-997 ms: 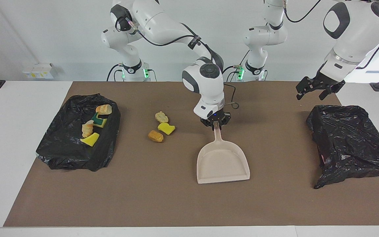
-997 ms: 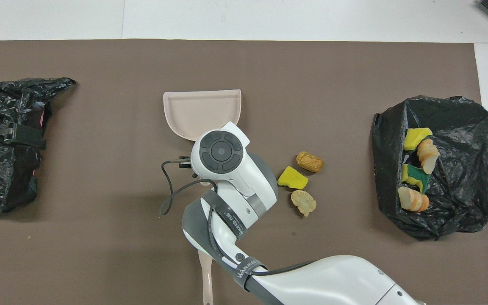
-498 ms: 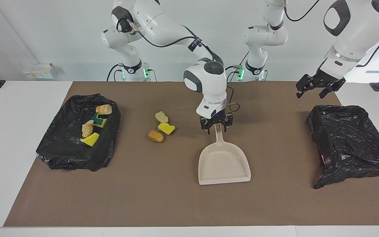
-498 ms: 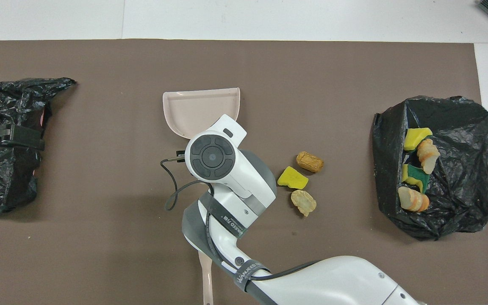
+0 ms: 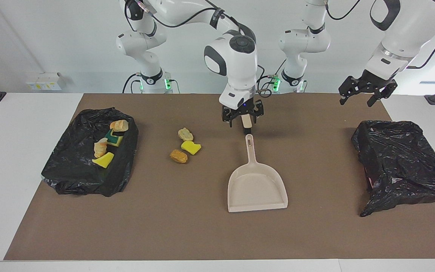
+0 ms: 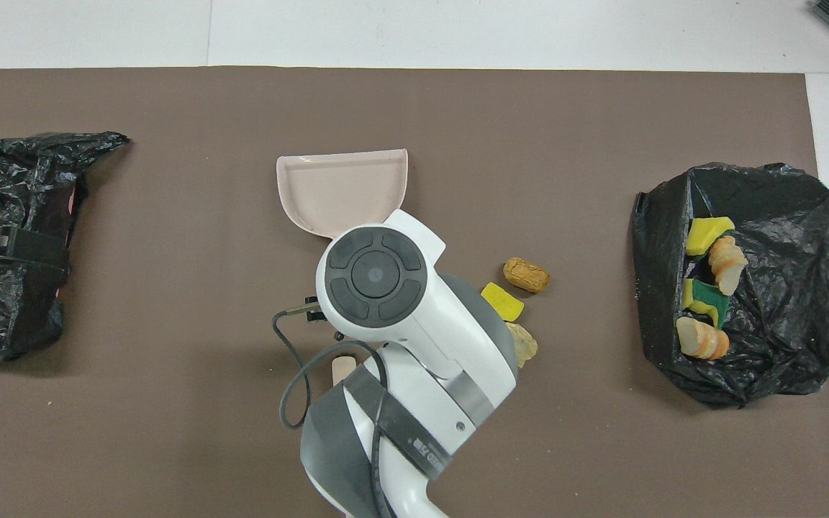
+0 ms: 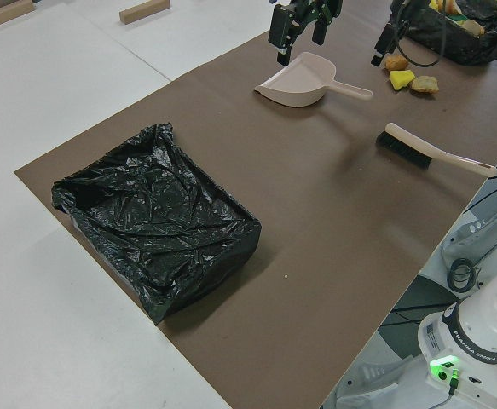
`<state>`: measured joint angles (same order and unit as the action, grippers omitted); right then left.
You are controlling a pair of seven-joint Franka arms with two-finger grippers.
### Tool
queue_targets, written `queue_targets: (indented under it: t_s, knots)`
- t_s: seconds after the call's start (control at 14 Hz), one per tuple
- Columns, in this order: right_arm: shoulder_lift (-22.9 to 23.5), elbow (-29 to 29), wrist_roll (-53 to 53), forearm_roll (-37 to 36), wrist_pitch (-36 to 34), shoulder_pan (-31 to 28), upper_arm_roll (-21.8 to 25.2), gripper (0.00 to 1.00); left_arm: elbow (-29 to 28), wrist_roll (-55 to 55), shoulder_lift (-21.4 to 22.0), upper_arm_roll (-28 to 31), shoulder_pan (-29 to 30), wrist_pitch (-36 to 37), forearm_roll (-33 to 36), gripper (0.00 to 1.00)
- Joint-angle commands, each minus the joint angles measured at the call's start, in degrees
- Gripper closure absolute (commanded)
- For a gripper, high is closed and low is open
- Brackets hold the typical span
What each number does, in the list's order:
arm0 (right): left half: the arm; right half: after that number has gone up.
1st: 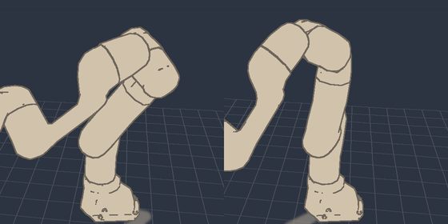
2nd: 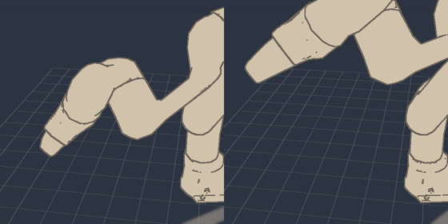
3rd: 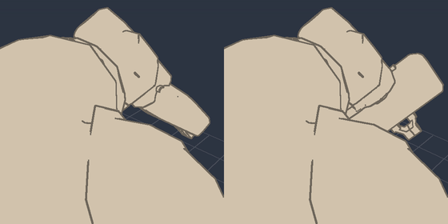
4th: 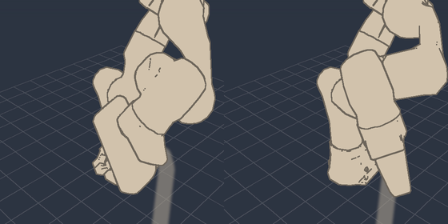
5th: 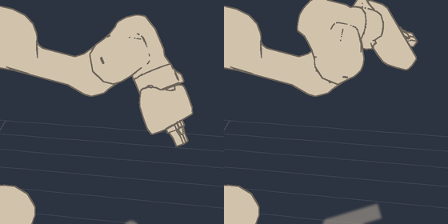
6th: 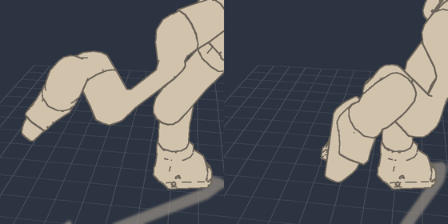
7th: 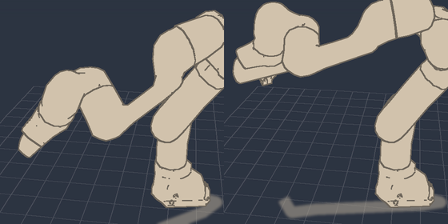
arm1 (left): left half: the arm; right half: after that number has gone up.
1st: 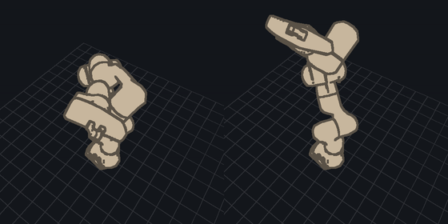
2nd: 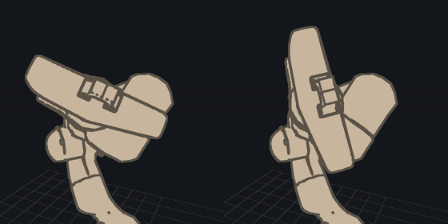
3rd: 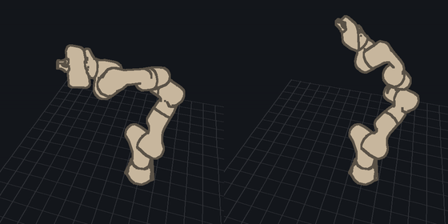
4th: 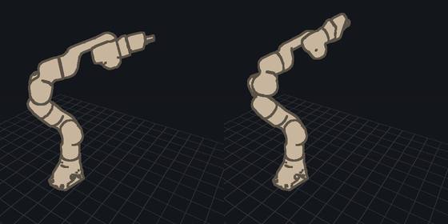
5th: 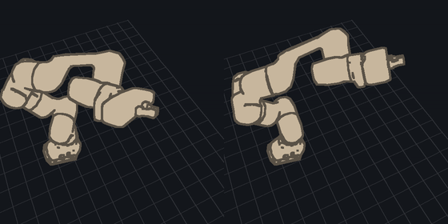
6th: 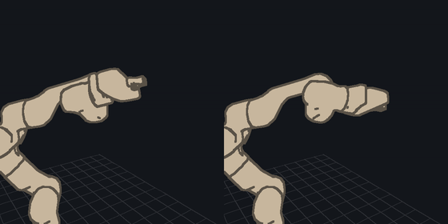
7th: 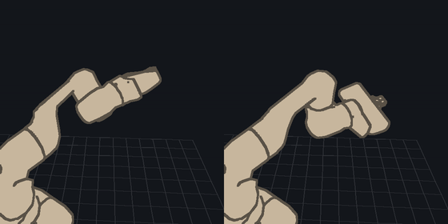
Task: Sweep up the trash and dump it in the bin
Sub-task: 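Return the dustpan to the table center with the right gripper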
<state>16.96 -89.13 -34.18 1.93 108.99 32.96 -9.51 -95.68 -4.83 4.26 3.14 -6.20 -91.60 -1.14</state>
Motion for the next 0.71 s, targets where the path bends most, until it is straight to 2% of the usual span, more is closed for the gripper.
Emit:
queue_targets:
  t_s: [0.0, 0.14, 0.28, 0.43, 0.64]
  knots:
    - [-8.1, -10.1, 1.5, 4.6, -0.2, 1.7, -0.9, 0.0, -1.5, -0.7, 1.5, 0.4, -1.4, 0.1, 2.1, 0.0]
    - [-11.9, -17.0, 2.0, 8.5, 1.3, 2.5, -0.9, 0.0, -1.5, -1.3, 1.5, 0.4, -1.4, 0.4, 2.1, 0.0]
    - [-16.2, -24.6, 3.3, 13.6, 6.3, 4.0, -0.9, 0.0, -1.5, -1.2, 1.5, 0.3, -1.4, 0.3, 2.1, 0.0]
    - [-17.7, -30.5, 2.7, 14.3, 9.2, 7.6, -0.9, 0.0, -1.5, -1.3, 1.5, 0.3, -1.4, 0.1, 2.1, 0.0]
    - [-17.0, -36.4, -1.2, 14.4, 18.6, 12.5, -0.9, 0.0, -1.5, -2.3, 0.6, 0.0, -2.6, -0.1, 2.1, 0.0]
